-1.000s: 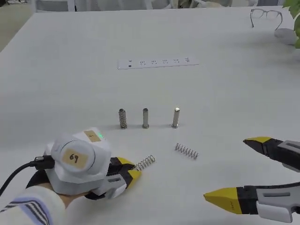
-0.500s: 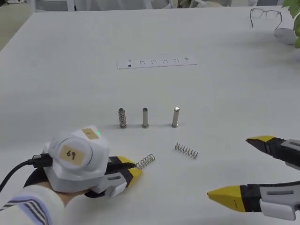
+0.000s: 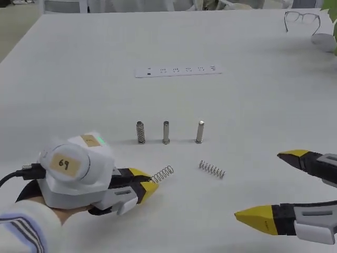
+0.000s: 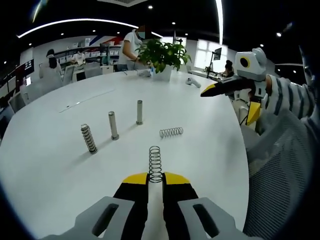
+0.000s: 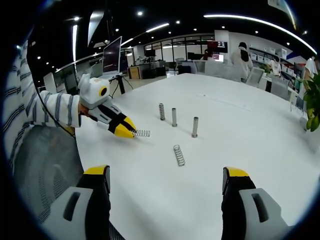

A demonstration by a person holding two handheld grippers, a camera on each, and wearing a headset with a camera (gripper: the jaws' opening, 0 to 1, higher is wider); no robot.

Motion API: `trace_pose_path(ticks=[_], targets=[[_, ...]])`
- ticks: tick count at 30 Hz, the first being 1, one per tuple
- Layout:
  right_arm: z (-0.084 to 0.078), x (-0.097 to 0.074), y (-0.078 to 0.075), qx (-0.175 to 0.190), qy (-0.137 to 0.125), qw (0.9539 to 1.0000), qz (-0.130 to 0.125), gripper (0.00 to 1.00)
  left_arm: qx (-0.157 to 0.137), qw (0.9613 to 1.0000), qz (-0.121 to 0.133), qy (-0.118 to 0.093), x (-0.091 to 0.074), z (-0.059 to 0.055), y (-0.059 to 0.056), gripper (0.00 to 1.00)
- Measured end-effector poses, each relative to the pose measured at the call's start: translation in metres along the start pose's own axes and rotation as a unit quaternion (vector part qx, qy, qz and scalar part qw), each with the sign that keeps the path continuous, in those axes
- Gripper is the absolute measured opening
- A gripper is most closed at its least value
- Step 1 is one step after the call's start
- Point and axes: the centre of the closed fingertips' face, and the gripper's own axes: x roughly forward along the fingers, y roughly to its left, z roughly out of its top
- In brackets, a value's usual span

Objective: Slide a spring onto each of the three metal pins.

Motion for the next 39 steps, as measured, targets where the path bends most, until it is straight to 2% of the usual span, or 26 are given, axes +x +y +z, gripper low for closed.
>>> trace_pose_path(ticks=[8,13,19,25,28,33,36,39], targets=[[0.005,0.000,0.004,-0.009,-0.003,0.9999,0.008,0.92,0.011,0.9999,-0.012,-0.001,-0.012,0.008,-0.002,0.02],[0.008,0.000,0.007,-0.017,-0.003,0.9997,0.016,0.91,0.032,0.9992,-0.022,0.001,-0.021,0.012,-0.005,0.02],[0.012,-0.001,0.012,-0.026,-0.006,0.9992,0.028,0.90,0.051,0.9975,-0.048,0.008,-0.030,0.014,-0.013,0.02],[0.019,-0.001,0.025,-0.048,-0.016,0.9968,0.062,0.81,0.067,0.9950,-0.073,0.014,-0.037,0.017,-0.022,0.02],[0.019,0.000,0.030,-0.058,-0.010,0.9955,0.074,0.74,0.072,0.9936,-0.086,0.013,-0.041,0.020,-0.026,0.02],[0.019,0.004,0.036,-0.074,-0.003,0.9928,0.094,0.70,0.089,0.9905,-0.102,0.021,-0.045,0.020,-0.034,0.02],[0.021,0.006,0.042,-0.080,-0.008,0.9905,0.112,0.64,0.095,0.9888,-0.112,0.024,-0.045,0.018,-0.038,0.02],[0.019,0.010,0.048,-0.095,0.001,0.9868,0.131,0.61,0.101,0.9876,-0.116,0.032,-0.045,0.015,-0.041,0.02]])
